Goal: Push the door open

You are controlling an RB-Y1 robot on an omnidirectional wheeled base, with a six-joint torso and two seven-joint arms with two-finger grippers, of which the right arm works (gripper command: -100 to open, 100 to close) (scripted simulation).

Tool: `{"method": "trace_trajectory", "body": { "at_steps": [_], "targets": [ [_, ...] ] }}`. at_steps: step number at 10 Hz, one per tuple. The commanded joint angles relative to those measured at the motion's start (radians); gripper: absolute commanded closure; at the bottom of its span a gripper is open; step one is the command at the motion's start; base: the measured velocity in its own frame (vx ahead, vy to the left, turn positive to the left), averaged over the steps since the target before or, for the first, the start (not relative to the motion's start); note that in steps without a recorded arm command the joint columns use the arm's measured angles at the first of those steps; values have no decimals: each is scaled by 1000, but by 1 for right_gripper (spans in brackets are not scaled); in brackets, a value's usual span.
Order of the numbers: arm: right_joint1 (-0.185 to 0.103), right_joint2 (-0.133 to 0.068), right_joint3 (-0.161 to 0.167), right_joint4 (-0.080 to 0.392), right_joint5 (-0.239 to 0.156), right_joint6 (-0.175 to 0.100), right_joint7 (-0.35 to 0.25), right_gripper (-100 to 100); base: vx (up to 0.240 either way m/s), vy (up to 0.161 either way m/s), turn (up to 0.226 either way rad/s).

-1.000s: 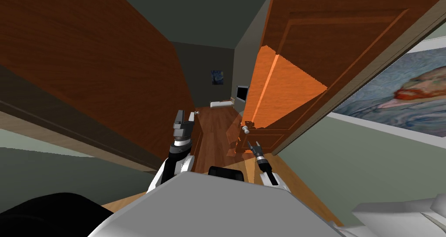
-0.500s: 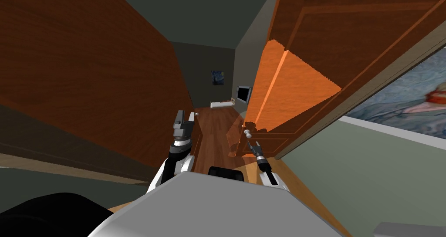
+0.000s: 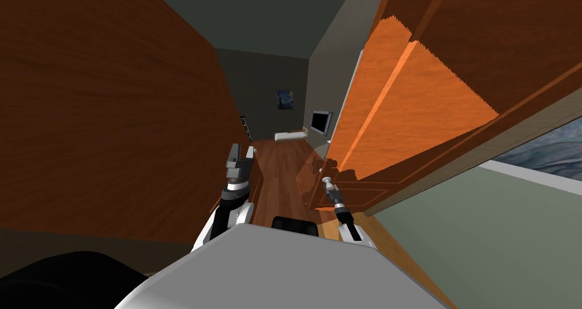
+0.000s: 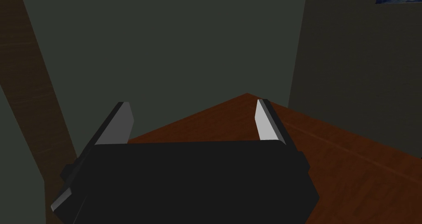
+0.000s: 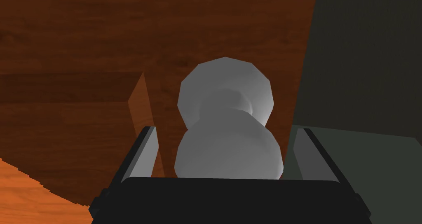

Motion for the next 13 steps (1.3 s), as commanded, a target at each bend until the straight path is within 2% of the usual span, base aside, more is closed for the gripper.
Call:
{"method": "trace_trajectory", "body": {
  "at_steps": [1, 6, 13],
  "targets": [
    [1, 0, 0, 0, 0, 0, -1, 100, -13, 1, -1],
    [1, 0, 0, 0, 0, 0, -1, 100, -16, -1, 1],
    [0, 0, 8, 3, -54, 2, -164, 100, 25, 3, 10]
  ]
}}
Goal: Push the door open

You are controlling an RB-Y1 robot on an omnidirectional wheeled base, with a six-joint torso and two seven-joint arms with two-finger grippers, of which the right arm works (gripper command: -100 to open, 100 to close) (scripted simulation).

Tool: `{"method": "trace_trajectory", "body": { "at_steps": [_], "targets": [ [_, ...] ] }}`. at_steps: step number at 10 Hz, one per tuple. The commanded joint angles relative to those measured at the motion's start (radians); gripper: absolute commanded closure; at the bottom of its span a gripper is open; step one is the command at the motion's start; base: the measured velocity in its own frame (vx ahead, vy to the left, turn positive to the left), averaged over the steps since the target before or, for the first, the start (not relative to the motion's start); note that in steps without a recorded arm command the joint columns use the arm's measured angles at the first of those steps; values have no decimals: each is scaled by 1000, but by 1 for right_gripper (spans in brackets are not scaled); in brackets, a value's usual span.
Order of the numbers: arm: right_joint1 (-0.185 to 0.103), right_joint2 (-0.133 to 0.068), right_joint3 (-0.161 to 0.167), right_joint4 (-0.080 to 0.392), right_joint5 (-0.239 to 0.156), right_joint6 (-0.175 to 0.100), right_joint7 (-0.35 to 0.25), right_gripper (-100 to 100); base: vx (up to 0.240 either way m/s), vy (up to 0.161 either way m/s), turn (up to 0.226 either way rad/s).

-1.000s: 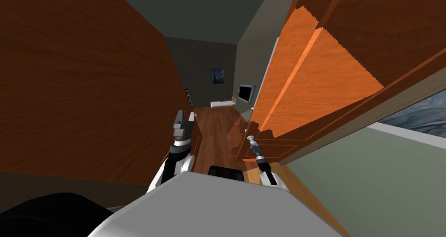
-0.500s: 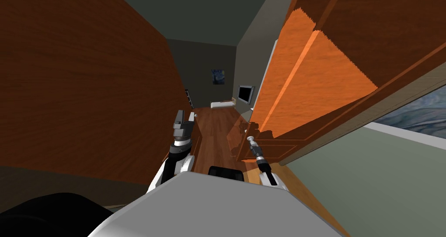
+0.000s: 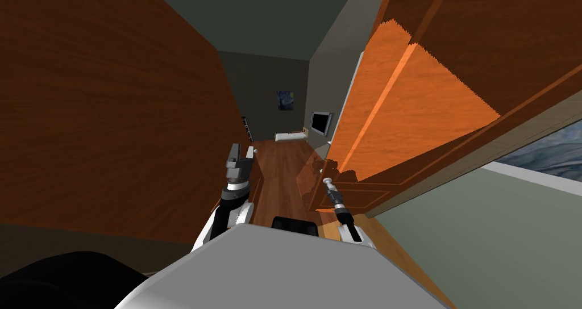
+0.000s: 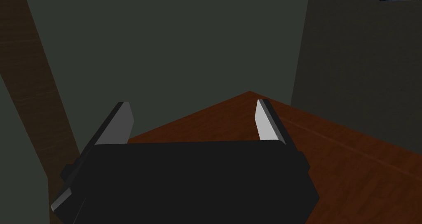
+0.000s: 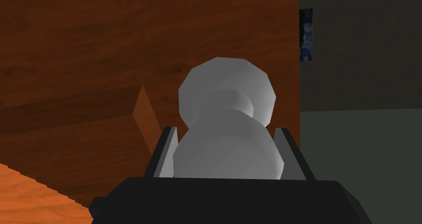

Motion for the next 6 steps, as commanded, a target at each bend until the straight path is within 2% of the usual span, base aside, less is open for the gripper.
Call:
{"method": "trace_trajectory", "body": {
  "at_steps": [1, 5, 6],
  "targets": [
    [-1, -1, 1, -10, -18, 2, -50, 100, 46, 3, 19],
    [-3, -1, 5, -9, -55, 2, -147, 100, 35, 4, 14],
    [-3, -1, 5, -9, -55, 2, -153, 100, 27, 3, 7]
  ]
}}
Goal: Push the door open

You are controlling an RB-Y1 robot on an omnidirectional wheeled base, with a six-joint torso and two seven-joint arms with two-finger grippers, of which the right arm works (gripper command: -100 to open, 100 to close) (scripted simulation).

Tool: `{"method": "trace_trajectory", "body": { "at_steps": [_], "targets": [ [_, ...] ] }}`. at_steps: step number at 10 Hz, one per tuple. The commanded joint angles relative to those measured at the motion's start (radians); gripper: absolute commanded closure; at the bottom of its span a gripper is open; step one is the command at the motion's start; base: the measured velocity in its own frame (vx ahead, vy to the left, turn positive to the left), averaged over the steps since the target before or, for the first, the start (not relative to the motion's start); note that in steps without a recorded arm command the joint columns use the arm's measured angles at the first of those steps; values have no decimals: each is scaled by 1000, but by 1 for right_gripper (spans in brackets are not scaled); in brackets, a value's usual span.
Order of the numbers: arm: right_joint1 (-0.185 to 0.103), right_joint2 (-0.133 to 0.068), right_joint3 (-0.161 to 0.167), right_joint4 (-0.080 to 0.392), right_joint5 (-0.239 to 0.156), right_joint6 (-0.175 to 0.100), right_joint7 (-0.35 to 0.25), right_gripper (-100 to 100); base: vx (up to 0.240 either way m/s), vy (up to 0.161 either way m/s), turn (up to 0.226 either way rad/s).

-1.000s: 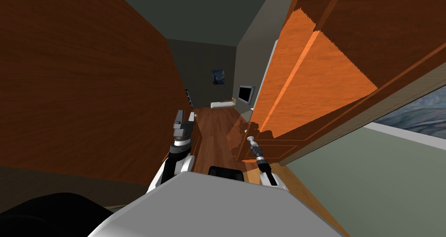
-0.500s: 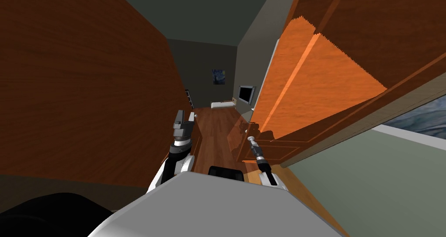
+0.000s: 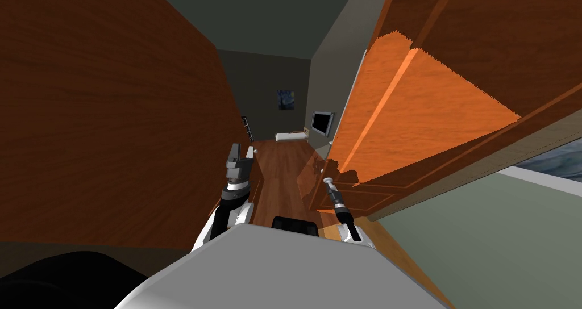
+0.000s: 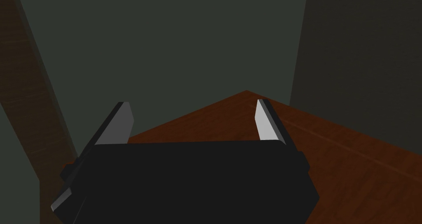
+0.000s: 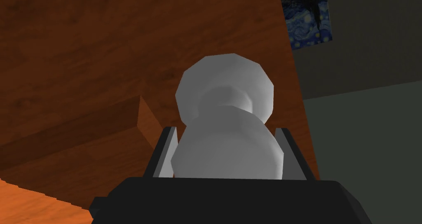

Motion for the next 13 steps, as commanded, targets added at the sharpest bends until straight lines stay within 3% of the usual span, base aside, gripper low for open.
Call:
{"method": "trace_trajectory", "body": {
  "at_steps": [1, 10, 11, 13],
  "targets": [
    [-1, -2, -1, -7, -18, 0, -47, 100, 31, 6, 12],
    [-5, -3, 11, -5, -116, 0, -277, 100, 41, 3, 14],
    [-5, -3, 11, -5, -116, 0, -282, 100, 34, -2, 7],
    [-7, -3, 16, -5, -152, -1, -346, 100, 53, -2, 20]
  ]
}}
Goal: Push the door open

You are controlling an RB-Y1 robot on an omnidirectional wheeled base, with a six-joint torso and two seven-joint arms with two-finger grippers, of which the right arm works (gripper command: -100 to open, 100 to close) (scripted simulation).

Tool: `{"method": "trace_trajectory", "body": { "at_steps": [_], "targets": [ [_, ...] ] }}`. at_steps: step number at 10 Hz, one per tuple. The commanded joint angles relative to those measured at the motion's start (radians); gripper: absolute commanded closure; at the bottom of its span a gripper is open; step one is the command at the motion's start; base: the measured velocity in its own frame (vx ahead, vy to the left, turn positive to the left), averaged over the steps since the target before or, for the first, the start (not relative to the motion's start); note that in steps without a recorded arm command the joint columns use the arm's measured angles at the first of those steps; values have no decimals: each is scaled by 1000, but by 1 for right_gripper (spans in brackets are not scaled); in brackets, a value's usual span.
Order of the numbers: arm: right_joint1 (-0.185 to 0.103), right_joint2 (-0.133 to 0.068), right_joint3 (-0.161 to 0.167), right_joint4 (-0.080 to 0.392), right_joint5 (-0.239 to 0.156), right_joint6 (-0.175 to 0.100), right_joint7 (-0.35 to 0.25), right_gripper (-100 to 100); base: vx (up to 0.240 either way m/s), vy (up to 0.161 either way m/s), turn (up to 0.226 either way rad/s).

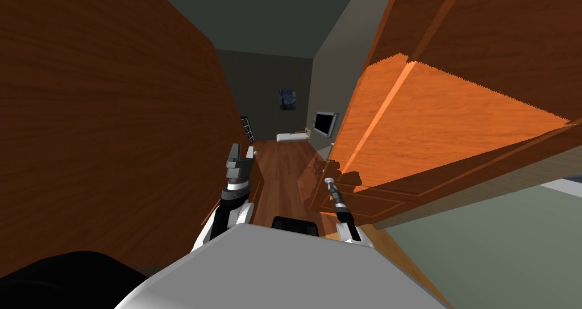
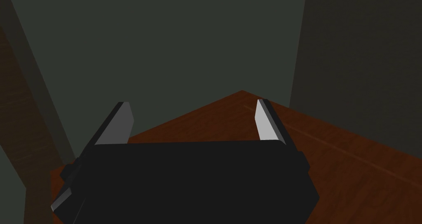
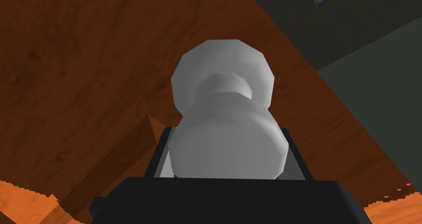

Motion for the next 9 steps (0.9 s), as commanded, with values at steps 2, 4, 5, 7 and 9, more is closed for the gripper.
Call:
{"method": "trace_trajectory", "body": {
  "at_steps": [2, 4, 5, 7, 9],
  "targets": [
    [-11, -6, -2, 7, -33, -6, -73, 100, 43, 9, 10],
    [-12, -6, 1, 7, -53, -6, -116, 100, 37, 3, 11],
    [-12, -6, 1, 7, -53, -6, -120, 100, 32, -1, 8],
    [-14, -6, 6, 8, -93, -6, -186, 100, 50, 1, 21],
    [-15, -6, 8, 8, -113, -6, -238, 100, 45, 1, 9]
  ]
}}
